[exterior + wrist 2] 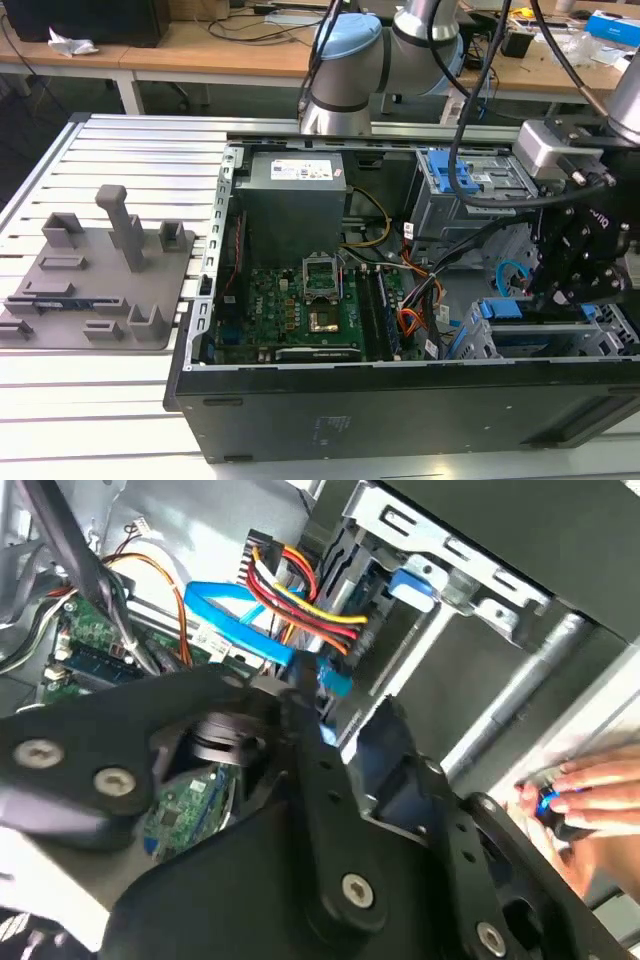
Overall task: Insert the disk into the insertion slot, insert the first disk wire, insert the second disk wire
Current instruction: 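Insert the second disk wire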
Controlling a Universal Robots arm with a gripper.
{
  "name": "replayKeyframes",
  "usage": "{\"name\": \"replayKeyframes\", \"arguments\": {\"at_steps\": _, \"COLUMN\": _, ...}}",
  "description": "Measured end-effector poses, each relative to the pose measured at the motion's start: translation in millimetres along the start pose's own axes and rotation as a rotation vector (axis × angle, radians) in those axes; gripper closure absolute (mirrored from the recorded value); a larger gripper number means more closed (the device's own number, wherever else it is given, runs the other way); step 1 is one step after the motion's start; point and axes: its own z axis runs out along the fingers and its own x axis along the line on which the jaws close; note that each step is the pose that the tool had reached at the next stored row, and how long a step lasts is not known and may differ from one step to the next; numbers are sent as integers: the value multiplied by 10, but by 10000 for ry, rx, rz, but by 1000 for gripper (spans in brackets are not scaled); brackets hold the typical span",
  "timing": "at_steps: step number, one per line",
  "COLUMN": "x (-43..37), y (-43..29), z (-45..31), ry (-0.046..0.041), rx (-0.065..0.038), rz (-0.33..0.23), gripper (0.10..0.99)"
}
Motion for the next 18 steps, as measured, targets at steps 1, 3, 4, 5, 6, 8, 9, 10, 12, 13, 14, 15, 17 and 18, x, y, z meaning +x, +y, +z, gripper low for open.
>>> {"name": "replayKeyframes", "arguments": {"at_steps": 1, "x": 5, "y": 2, "z": -164, "ry": 30, "rx": 1, "rz": 1, "gripper": 608}}
{"name": "replayKeyframes", "arguments": {"at_steps": 3, "x": 9, "y": 4, "z": -298, "ry": 104, "rx": 3, "rz": 5, "gripper": 608}}
{"name": "replayKeyframes", "arguments": {"at_steps": 4, "x": 9, "y": 4, "z": -299, "ry": 112, "rx": 3, "rz": 5, "gripper": 608}}
{"name": "replayKeyframes", "arguments": {"at_steps": 5, "x": 9, "y": 4, "z": -299, "ry": 115, "rx": 3, "rz": 5, "gripper": 608}}
{"name": "replayKeyframes", "arguments": {"at_steps": 6, "x": 9, "y": 4, "z": -300, "ry": 120, "rx": 3, "rz": 5, "gripper": 608}}
{"name": "replayKeyframes", "arguments": {"at_steps": 8, "x": 9, "y": 4, "z": -299, "ry": 126, "rx": 4, "rz": 6, "gripper": 624}}
{"name": "replayKeyframes", "arguments": {"at_steps": 9, "x": 9, "y": 4, "z": -300, "ry": 130, "rx": 4, "rz": 5, "gripper": 624}}
{"name": "replayKeyframes", "arguments": {"at_steps": 10, "x": 9, "y": 4, "z": -300, "ry": 135, "rx": 4, "rz": 5, "gripper": 690}}
{"name": "replayKeyframes", "arguments": {"at_steps": 12, "x": 9, "y": 4, "z": -300, "ry": 143, "rx": 4, "rz": 6, "gripper": 875}}
{"name": "replayKeyframes", "arguments": {"at_steps": 13, "x": 9, "y": 4, "z": -300, "ry": 148, "rx": 5, "rz": 6, "gripper": 933}}
{"name": "replayKeyframes", "arguments": {"at_steps": 14, "x": 9, "y": 4, "z": -300, "ry": 154, "rx": 5, "rz": 6, "gripper": 980}}
{"name": "replayKeyframes", "arguments": {"at_steps": 15, "x": 9, "y": 4, "z": -300, "ry": 157, "rx": 5, "rz": 6, "gripper": 980}}
{"name": "replayKeyframes", "arguments": {"at_steps": 17, "x": 9, "y": 4, "z": -301, "ry": 165, "rx": 5, "rz": 6, "gripper": 980}}
{"name": "replayKeyframes", "arguments": {"at_steps": 18, "x": 9, "y": 4, "z": -300, "ry": 167, "rx": 5, "rz": 6, "gripper": 980}}
